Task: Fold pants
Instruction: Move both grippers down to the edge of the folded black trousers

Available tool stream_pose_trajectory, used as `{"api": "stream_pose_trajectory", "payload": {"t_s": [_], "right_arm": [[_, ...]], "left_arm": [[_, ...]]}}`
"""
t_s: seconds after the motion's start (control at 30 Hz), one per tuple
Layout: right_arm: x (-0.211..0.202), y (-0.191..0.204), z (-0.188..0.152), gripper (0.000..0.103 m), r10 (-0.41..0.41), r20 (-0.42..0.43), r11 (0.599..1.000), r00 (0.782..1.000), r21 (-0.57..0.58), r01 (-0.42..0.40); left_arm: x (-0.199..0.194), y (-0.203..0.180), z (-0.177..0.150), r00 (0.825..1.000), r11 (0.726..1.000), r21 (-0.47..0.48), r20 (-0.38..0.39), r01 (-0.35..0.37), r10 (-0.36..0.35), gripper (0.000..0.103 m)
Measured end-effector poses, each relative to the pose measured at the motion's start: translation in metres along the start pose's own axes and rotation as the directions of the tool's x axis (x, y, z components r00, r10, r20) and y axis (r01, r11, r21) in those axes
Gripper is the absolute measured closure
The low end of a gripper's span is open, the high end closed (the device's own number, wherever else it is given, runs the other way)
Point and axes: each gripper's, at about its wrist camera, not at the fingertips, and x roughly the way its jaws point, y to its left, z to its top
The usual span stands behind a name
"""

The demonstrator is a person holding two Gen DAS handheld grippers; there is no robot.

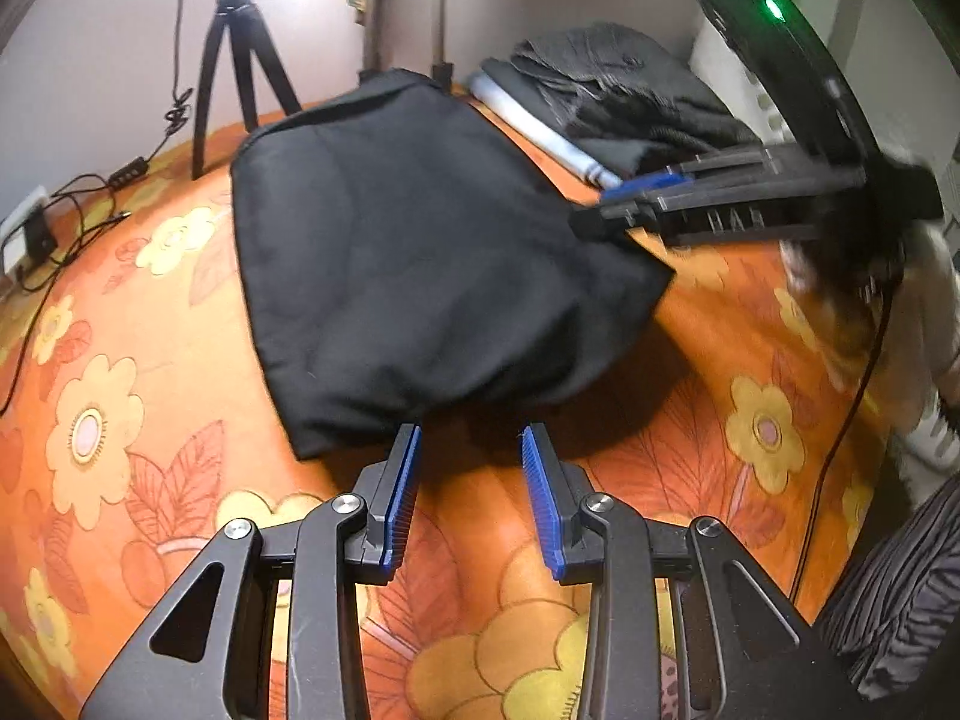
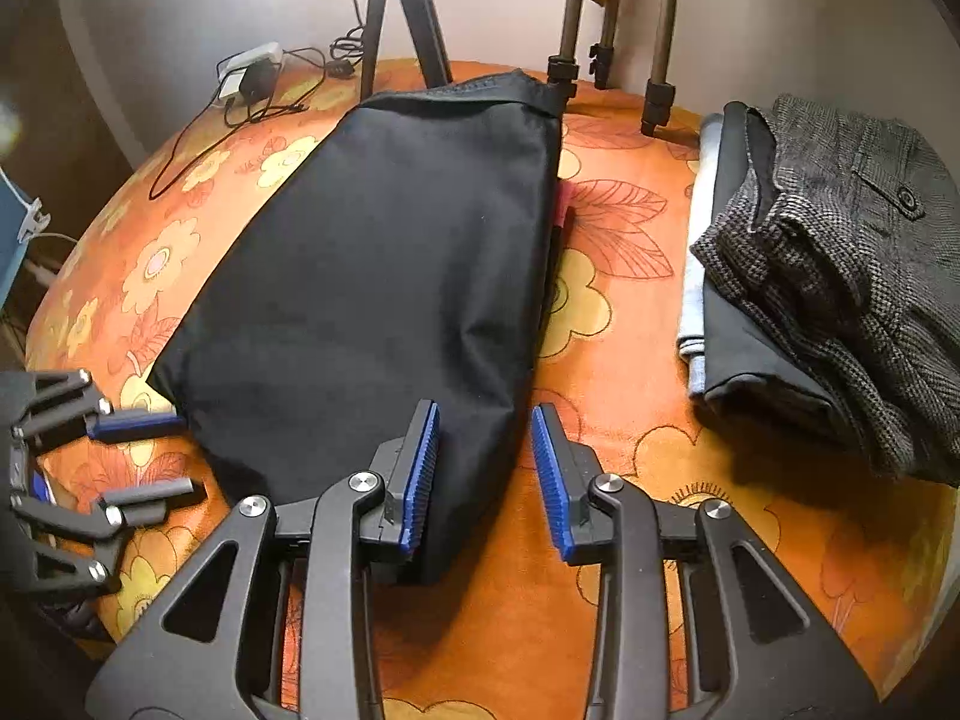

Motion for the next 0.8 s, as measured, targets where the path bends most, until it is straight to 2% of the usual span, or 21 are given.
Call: {"api": "stream_pose_trajectory", "payload": {"t_s": [0.1, 0.23, 0.37, 0.47, 0.53, 0.7, 0.8], "right_arm": [[-0.003, -0.01, 0.003, 0.063, 0.032, 0.019, 0.998, 0.999, 0.049, -0.033], [-0.008, -0.029, 0.007, 0.046, 0.078, 0.069, 0.987, 0.995, 0.138, -0.087], [-0.011, -0.044, 0.013, 0.037, 0.091, 0.103, 0.975, 0.991, 0.195, -0.11], [-0.009, -0.052, 0.017, 0.035, 0.11, 0.129, 0.962, 0.986, 0.236, -0.138], [-0.006, -0.054, 0.02, 0.035, 0.12, 0.13, 0.957, 0.984, 0.249, -0.15], [0.001, -0.049, 0.029, 0.033, 0.136, 0.129, 0.957, 0.982, 0.239, -0.164], [0.006, -0.047, 0.032, 0.03, 0.16, 0.122, 0.953, 0.98, 0.241, -0.186]], "left_arm": [[-0.007, -0.001, 0.004, 1.0, 1.0, -0.011, 0.024, 0.004, -0.004, 0.07], [-0.018, 0.009, 0.017, 0.998, 0.998, -0.056, 0.068, 0.007, -0.003, 0.067], [-0.023, 0.021, 0.028, 0.995, 0.997, -0.083, 0.097, 0.0, 0.008, 0.067], [-0.026, 0.031, 0.036, 0.993, 0.993, -0.119, 0.115, 0.011, 0.003, 0.066], [-0.027, 0.036, 0.041, 0.991, 0.99, -0.138, 0.13, 0.009, 0.009, 0.06], [-0.025, 0.055, 0.049, 0.989, 0.981, -0.196, 0.144, 0.009, 0.019, 0.06], [-0.019, 0.078, 0.051, 0.99, 0.957, -0.285, 0.143, 0.049, -0.008, 0.06]]}}
